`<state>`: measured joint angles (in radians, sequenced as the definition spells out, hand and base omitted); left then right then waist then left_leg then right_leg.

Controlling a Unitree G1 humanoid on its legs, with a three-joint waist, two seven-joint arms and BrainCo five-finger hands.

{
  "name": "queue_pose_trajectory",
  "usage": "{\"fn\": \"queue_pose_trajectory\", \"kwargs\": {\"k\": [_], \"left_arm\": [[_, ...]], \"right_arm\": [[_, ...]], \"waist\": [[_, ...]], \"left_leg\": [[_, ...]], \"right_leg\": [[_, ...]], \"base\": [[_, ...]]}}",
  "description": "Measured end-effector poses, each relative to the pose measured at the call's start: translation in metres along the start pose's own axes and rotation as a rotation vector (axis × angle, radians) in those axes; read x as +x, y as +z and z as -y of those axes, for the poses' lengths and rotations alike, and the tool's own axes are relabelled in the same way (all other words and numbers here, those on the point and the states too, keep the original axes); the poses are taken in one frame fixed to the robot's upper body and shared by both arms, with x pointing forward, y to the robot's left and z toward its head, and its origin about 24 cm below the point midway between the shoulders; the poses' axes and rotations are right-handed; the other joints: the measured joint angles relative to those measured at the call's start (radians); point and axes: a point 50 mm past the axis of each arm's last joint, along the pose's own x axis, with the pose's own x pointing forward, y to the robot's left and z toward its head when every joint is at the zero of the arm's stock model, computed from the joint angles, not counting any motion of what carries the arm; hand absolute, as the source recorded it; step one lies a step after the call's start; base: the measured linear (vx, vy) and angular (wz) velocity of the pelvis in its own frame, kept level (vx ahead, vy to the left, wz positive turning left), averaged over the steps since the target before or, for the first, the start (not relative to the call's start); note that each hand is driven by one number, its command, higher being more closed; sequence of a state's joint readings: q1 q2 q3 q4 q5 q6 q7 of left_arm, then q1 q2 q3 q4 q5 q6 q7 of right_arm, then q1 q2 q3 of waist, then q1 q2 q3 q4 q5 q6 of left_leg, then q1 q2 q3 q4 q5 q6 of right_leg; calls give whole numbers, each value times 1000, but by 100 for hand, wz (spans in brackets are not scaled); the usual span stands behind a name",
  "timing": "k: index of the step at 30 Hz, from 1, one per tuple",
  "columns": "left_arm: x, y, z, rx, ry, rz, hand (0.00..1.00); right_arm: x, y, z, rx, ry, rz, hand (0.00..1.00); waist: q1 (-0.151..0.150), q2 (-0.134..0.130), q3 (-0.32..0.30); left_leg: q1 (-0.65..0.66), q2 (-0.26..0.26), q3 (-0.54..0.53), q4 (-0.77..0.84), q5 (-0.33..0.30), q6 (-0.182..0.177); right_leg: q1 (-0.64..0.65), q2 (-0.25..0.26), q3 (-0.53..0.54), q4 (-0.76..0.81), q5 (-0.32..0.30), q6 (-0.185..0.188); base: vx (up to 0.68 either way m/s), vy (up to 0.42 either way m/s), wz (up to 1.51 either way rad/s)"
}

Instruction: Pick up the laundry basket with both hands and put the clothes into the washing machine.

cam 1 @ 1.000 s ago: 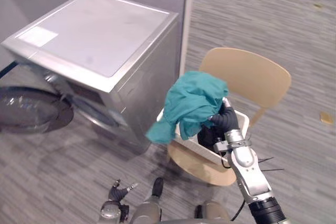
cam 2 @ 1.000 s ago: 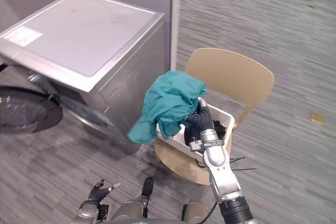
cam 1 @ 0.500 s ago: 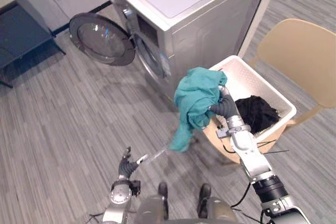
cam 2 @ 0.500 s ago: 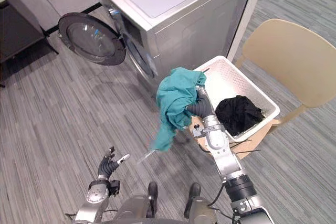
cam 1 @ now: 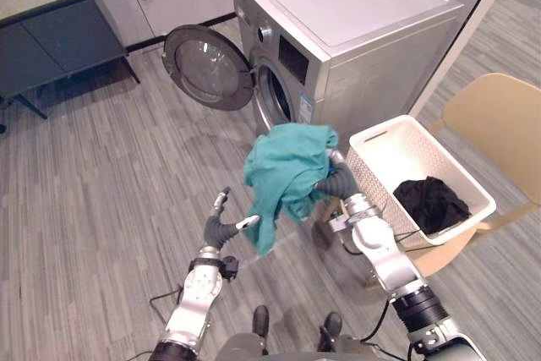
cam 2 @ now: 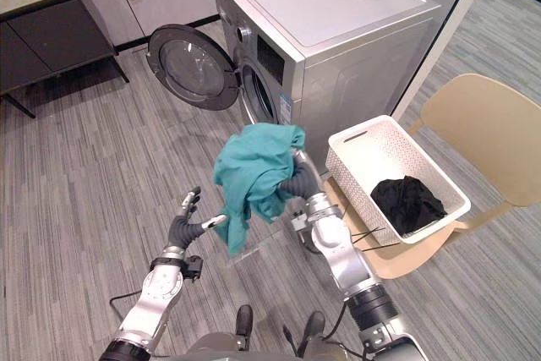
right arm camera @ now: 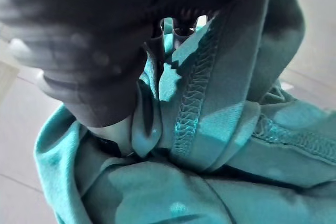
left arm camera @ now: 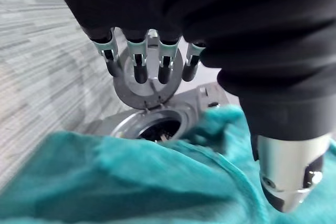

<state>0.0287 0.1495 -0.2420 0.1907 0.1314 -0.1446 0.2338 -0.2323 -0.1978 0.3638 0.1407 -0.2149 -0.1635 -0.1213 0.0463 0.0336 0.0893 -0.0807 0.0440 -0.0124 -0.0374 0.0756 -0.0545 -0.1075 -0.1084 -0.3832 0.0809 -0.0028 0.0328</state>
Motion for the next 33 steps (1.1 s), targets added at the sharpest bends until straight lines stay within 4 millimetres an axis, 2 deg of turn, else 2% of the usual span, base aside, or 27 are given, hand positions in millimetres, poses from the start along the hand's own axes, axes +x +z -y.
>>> {"fn": "queue_pose_trajectory", "kwargs": {"k": [3,6,7,10,11,17,22,25,27,29,31,32,33], "left_arm": [[9,15,11,25,-26,66,0],[9,17,15,34,-31,78,0],[9,17,15,40,-36,80,100],[8,17,16,92,-42,93,100],[8,18,18,102,-51,99,100],[11,21,18,152,-58,120,100],[11,18,15,147,-57,109,100],[6,10,11,128,-48,69,100],[1,0,5,108,-21,19,100],[-3,-10,0,89,-5,-29,100],[-9,-26,-14,74,49,-105,100],[-15,-40,-27,57,100,-169,100],[-18,-46,-33,52,123,-195,100]], "right_arm": [[1,2,-27,54,120,-8,100],[4,4,-31,86,138,-9,100],[3,5,-34,103,152,-9,100],[2,7,-42,167,201,-10,100],[2,8,-44,189,212,-13,0],[1,8,-47,340,234,-33,0],[0,6,-46,350,243,-39,0],[-4,0,-40,278,231,-44,0],[-10,-5,-38,163,243,-52,0],[-22,-17,-33,83,239,-90,0],[-39,-34,-24,-10,236,-158,0],[-54,-46,-13,-56,217,-213,0],[-60,-51,-7,-75,208,-235,0]], "waist": [[-3,0,-15],[-2,-1,-24],[-2,-1,-29],[-1,-2,-42],[-2,-3,-46],[-5,-17,-57],[-6,-18,-58],[-5,-20,-59],[-7,-22,-60],[-5,-24,-62],[-4,-28,-63],[-3,-29,-63],[-3,-29,-63]], "left_leg": [[1,9,-8,0,7,-10],[1,16,-12,-1,11,-16],[2,20,-13,-1,13,-17],[1,29,-16,-11,18,-24],[4,34,-16,-20,19,-25],[5,62,-11,-28,28,-39],[4,79,-4,-30,30,-43],[4,82,3,-32,30,-43],[-2,85,14,-32,30,-42],[1,85,14,-32,30,-42],[6,84,12,-32,30,-42],[7,81,7,-33,30,-42],[5,79,2,-33,30,-42]], "right_leg": [[5,10,1,0,-1,-1],[6,18,0,0,0,-5],[7,21,0,0,0,-7],[10,31,0,0,-1,-14],[10,35,0,0,-3,-18],[2,58,6,1,-4,-42],[-4,77,12,1,-8,-56],[-11,85,22,1,-10,-59],[-22,89,28,4,-10,-60],[-21,89,28,10,-16,-64],[-24,86,22,36,-35,-59],[-28,82,16,57,-51,-59],[-35,75,11,71,-61,-55]], "base": [[5,-15,6],[-19,-11,2],[0,0,0],[-36,-12,0],[-74,-23,2],[-14,-32,-5],[16,-38,-7],[22,-7,-12],[29,-8,-11],[20,0,2],[38,-6,12],[33,-12,15],[27,-9,21]]}}
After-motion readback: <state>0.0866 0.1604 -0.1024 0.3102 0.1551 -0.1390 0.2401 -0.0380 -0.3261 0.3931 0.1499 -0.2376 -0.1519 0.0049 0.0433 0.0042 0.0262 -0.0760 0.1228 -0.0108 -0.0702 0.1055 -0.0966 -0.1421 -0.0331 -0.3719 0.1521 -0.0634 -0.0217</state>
